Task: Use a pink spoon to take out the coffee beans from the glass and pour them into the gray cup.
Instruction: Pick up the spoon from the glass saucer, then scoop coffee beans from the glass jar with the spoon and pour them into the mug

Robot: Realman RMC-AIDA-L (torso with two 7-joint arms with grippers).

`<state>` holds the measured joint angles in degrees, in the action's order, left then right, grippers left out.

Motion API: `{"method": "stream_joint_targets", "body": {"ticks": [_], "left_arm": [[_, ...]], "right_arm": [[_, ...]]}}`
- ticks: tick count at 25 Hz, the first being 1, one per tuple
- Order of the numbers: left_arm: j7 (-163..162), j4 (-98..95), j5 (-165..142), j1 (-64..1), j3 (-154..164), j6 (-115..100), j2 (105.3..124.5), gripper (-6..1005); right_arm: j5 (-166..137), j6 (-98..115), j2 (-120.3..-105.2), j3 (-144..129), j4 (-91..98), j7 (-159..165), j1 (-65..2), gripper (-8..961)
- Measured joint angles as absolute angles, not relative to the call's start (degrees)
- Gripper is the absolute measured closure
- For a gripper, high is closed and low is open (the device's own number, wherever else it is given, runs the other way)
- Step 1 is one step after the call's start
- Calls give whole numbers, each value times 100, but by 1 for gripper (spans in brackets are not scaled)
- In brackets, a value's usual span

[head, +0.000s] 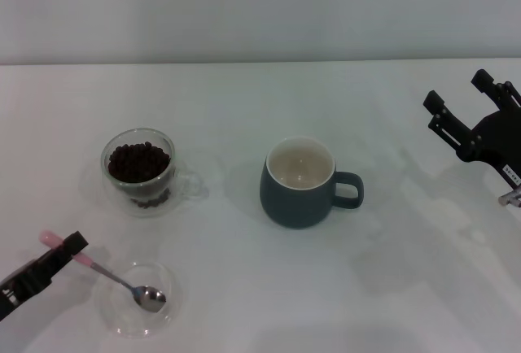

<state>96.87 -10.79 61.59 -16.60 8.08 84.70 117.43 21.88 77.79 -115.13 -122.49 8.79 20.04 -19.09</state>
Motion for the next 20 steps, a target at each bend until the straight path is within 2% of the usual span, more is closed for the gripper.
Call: {"method": "stream_joint_targets", "body": {"ticks": [10,20], "left_arm": [[9655,-1279,6181,-1735,790,9316,11543,867],[9353,-2020,6990,-2200,742,9571,11422,866]], "right_arm": [[2203,7753,-11513,-12229,891,2004,-1926,102],[2220,7722,-11513,-12240,956,2004,-1924,103]]}}
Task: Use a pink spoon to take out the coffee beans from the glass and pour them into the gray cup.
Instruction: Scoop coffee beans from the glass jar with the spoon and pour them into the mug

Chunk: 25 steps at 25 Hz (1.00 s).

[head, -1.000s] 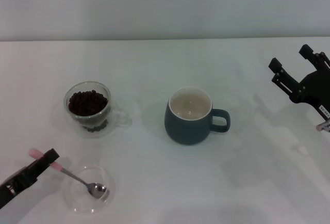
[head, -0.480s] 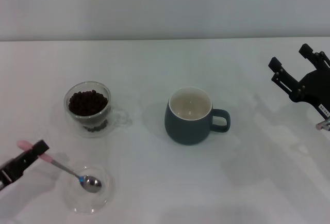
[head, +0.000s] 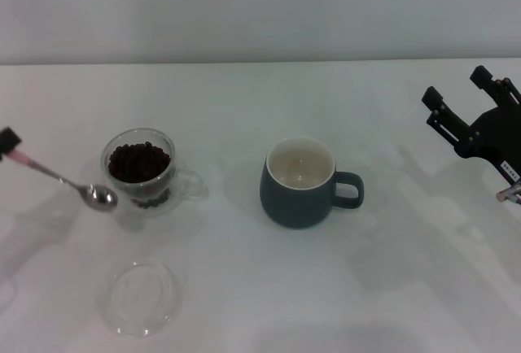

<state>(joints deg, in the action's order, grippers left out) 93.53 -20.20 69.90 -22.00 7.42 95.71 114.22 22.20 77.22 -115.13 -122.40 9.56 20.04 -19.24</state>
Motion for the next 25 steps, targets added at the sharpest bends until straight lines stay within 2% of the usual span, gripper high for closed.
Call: {"method": "stream_joint_targets", "body": {"ticks": [5,10,25], "left_arm": [[9277,-2094,7021,-2570,775,9136,11286,867],[9251,-2108,6969,-2924,801,8529,11255,867],[9475,-2090,6945,-3414,1575,7486,11388,867]], "right_arm": [[2223,7708,-11519,-12258,974,2010,-1917,104],[2195,7603,-11528,-12266,1026,2018,-1909,104],[2203,7387,-11531,-12270,1175,2021,-1880,105]]}}
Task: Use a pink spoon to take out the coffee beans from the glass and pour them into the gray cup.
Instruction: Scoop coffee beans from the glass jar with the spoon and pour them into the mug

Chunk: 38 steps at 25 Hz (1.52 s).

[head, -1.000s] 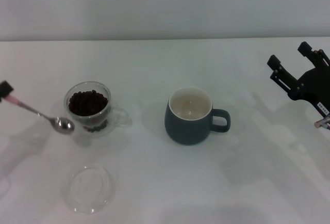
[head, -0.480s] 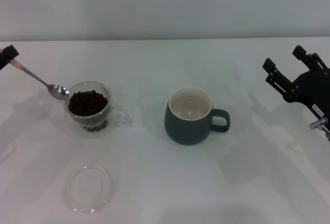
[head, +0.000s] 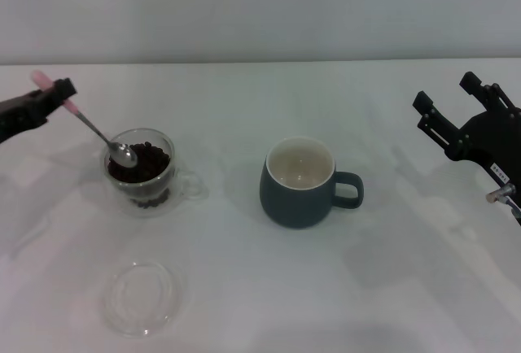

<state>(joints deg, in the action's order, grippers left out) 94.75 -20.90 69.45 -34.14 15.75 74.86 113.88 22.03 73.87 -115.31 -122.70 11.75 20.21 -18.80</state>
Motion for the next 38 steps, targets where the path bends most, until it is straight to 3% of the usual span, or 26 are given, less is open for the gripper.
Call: {"method": "stream_joint_targets", "body": {"ticks": [13,38], "left_arm": [[9237,-2061,7009,-3524,1830,6989,11605,866],[7074,-2068,6738,-3464,2005,6895,11618,866]], "right_arm": [[2224,7343,-11531,-12222,1178,1992,-1903,106],[2223,7338,-11525,-12217,1124,1980,-1930,105]]}}
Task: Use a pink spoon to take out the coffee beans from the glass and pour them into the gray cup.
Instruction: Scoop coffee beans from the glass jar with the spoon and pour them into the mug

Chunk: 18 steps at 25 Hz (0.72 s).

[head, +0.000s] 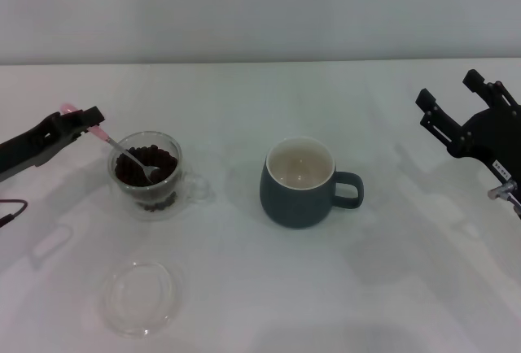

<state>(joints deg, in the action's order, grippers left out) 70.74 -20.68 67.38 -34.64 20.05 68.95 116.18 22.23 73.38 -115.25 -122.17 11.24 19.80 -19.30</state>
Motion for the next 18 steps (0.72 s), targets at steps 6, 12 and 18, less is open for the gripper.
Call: {"method": "stream_joint_targets", "body": {"ticks": [6,12,18], "left_arm": [[6758,-2073,6763,-3415,1982,6910,11603,866],[6634,-2081,6897,-3327,1954,6917,11595,866],[6630,-2059,7362,-3094,1951,7058,11582,866]], "right_arm": [[2223,7339,-11522,-12216,1125,1969,-1935,105],[2223,7339,-11522,-12216,1124,1968,-1933,105],[2224,7339,-11522,-12217,1116,1968,-1925,105]]}}
